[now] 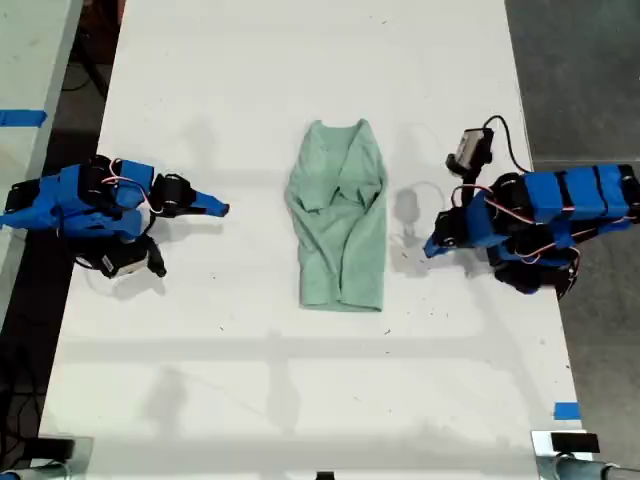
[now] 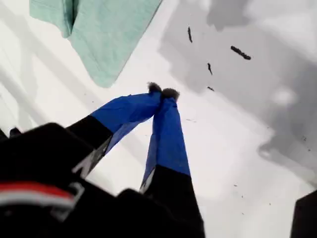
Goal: Fold t shirt
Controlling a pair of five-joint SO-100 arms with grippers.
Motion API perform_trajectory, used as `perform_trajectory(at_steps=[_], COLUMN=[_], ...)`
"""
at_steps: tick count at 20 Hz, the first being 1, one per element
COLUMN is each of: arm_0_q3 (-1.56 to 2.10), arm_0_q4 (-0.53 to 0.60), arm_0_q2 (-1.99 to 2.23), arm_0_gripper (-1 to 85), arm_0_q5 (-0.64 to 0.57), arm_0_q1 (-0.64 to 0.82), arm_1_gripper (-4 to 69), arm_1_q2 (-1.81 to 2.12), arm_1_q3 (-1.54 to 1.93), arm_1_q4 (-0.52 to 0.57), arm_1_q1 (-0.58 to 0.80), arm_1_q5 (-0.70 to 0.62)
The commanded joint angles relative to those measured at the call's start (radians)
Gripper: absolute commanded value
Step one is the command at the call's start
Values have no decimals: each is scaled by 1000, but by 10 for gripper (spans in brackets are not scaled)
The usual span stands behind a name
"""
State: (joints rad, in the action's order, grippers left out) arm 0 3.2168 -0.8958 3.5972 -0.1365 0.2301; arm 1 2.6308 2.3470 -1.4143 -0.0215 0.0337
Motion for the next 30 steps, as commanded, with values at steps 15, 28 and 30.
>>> perform_trajectory(at_steps=[15,28,30], arm_0_q3=[-759,-2289,-2279], arm_0_q4=[-41,-476,-431], arm_0_q2=[-1123,-2503,-2485], arm_0_gripper=[26,182,181], arm_0_q5=[253,238,250], arm_0_q1=[-276,-393,-388], arm_1_gripper=[133,132,130], arm_1_q2=[-879,-980,-988], arm_1_q3=[-724,-808,-811], arm_1_q4=[40,-15,-12], arm_1_q1=[-155,-178,-178], arm_1_q5=[110,129,129])
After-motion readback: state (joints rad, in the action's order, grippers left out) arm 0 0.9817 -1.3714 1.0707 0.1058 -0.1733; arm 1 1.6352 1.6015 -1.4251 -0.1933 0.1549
